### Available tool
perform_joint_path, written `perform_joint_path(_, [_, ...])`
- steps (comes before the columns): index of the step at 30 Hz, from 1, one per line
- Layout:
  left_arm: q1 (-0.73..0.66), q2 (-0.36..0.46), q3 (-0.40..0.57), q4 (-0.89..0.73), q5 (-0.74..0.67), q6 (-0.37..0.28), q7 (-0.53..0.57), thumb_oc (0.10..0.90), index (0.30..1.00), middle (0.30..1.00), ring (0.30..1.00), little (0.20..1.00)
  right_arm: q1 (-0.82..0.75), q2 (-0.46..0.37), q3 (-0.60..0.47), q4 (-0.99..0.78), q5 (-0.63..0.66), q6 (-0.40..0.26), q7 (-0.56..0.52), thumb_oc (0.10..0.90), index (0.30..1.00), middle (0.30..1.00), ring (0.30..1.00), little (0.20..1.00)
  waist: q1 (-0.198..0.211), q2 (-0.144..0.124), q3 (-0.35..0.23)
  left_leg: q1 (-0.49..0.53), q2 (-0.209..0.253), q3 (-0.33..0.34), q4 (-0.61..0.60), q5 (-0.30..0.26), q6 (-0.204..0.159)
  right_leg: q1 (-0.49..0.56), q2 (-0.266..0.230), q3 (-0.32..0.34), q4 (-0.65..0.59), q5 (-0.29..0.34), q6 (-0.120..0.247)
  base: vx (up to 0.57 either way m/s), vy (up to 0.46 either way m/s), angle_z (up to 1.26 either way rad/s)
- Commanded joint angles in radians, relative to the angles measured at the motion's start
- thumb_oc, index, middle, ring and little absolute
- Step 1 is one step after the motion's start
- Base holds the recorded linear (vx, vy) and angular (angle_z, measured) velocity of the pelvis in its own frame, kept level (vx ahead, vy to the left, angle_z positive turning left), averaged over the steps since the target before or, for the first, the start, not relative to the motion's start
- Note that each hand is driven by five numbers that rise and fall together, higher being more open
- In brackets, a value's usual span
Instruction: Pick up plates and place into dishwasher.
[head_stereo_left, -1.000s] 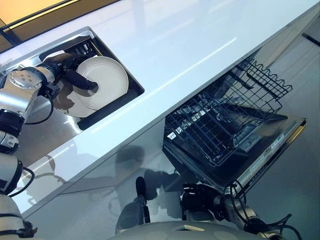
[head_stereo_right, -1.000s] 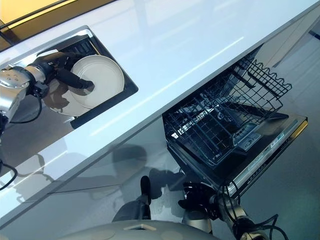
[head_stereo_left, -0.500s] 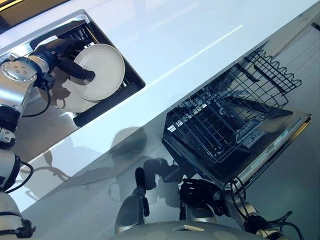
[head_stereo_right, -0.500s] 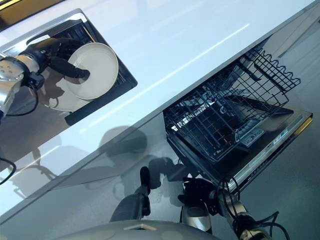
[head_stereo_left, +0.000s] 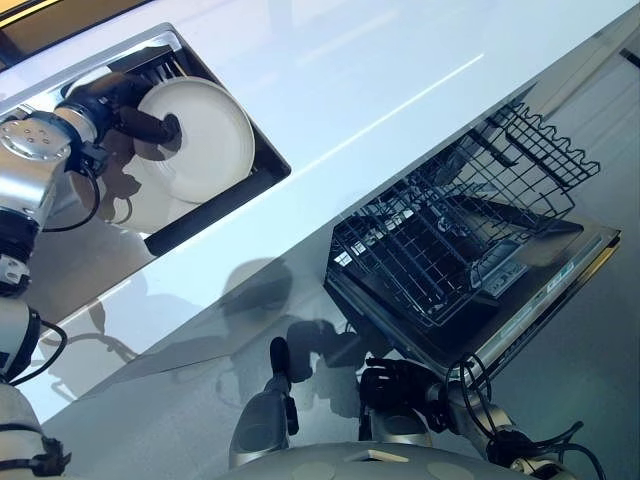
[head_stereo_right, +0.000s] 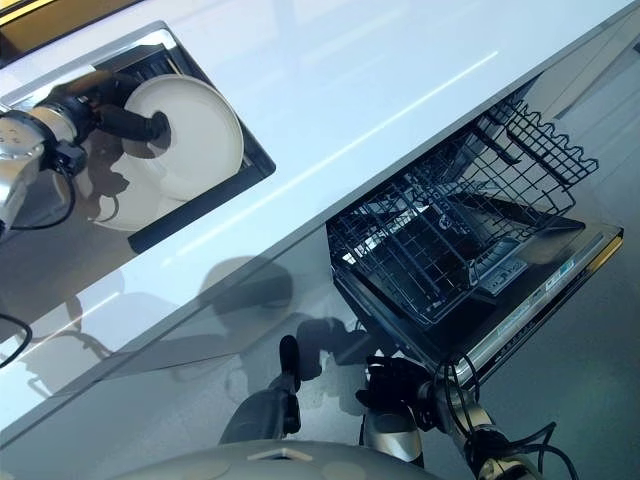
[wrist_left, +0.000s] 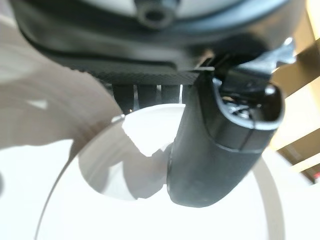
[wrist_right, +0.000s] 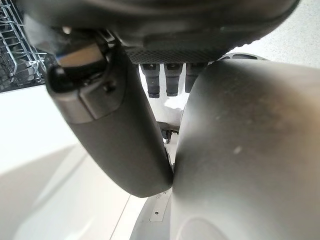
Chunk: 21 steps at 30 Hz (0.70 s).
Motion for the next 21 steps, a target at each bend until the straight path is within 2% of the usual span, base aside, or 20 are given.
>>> perform_joint_path(1, [-0.15,0.055,0.085,0.06,-0.034,-0.033,-0.004,0.1,0.3,0.3,0.3,0.2,0.11,0.007,0.033,-0.017,0.015,0.022,0.038,0.8,0.9,0.9,0.9,0.9,-0.009,0.03,-0.052,0.104,-0.07,0.038,0.008,-0.175,0.014,-0.114,-0.032,0.034,0.009,0.119,0.064,0.0,0.0,0.0])
perform_joint_path(10, [-0.145,0.065,0.09,0.068,-0.043,-0.03,-0.017,0.1,0.3,0.3,0.3,0.2,0.124,0.01,0.025,-0.01,0.008,0.023,0.043,0.8,0.9,0.9,0.9,0.9,-0.011,0.036,-0.084,0.118,-0.071,0.035,0.005,-0.179,0.008,-0.089,-0.028,0.033,-0.008,0.116,0.064,0.0,0.0,0.0])
perform_joint_path(15, [-0.163,0.069,0.081,0.068,-0.044,-0.031,0.009,0.1,0.3,0.3,0.3,0.2,0.127,0.01,0.026,-0.006,0.012,-0.017,0.036,0.8,0.9,0.9,0.9,0.9,-0.009,0.041,-0.111,0.132,-0.071,0.03,0.005,-0.183,0.003,-0.068,-0.027,0.031,-0.015,0.109,0.063,0.0,-0.006,0.0])
perform_joint_path(18, [-0.179,0.075,0.07,0.058,-0.015,-0.072,0.062,0.1,0.3,0.3,0.3,0.2,0.127,0.01,0.017,-0.05,0.065,-0.028,0.016,0.8,0.9,0.9,0.9,0.9,-0.008,0.044,-0.131,0.143,-0.072,0.027,0.005,-0.187,0.0,-0.053,-0.026,0.028,-0.017,0.105,0.062,0.0,-0.036,0.01])
perform_joint_path(21, [-0.171,0.09,0.078,0.025,0.016,-0.104,0.147,0.1,0.3,0.3,0.3,0.2,0.135,-0.006,0.002,-0.153,0.121,-0.005,0.02,0.8,0.9,0.9,0.9,0.9,-0.008,0.046,-0.14,0.157,-0.072,0.022,0.005,-0.188,-0.002,-0.038,-0.025,0.027,-0.016,0.103,0.06,0.0,-0.04,0.05])
